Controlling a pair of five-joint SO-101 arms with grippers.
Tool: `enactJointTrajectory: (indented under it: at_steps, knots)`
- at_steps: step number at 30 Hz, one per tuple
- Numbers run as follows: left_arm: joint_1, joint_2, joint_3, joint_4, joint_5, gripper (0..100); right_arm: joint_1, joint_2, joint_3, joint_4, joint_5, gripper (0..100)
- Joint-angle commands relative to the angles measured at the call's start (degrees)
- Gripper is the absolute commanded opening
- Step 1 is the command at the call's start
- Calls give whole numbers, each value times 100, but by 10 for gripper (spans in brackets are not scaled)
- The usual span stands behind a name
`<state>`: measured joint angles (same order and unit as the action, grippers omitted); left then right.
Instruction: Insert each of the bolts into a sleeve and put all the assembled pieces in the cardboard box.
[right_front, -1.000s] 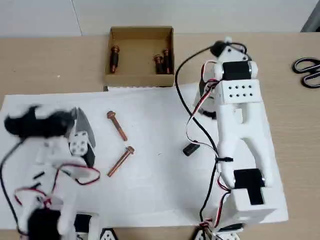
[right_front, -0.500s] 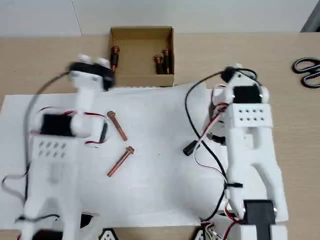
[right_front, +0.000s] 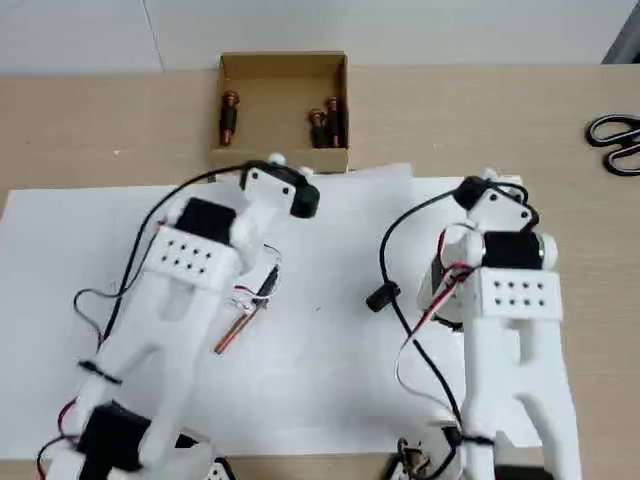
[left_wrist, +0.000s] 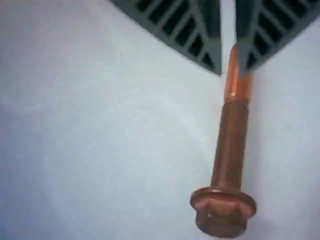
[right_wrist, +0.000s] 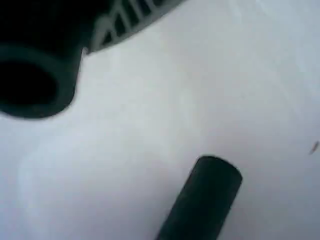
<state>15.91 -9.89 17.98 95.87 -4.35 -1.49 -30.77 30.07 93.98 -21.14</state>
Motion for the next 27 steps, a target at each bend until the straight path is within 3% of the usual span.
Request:
enactJointTrajectory:
  at_steps: [1,12,27]
  knots:
    - [26,352,-215,44,-70,10,48,-479,88,-57,53,3]
    - [18,492,-154,-220,-747,71,48,-796,123,-57,62,3]
    - [9,492,980,-1196,-1248,98,48,-796,123,-57,62,3]
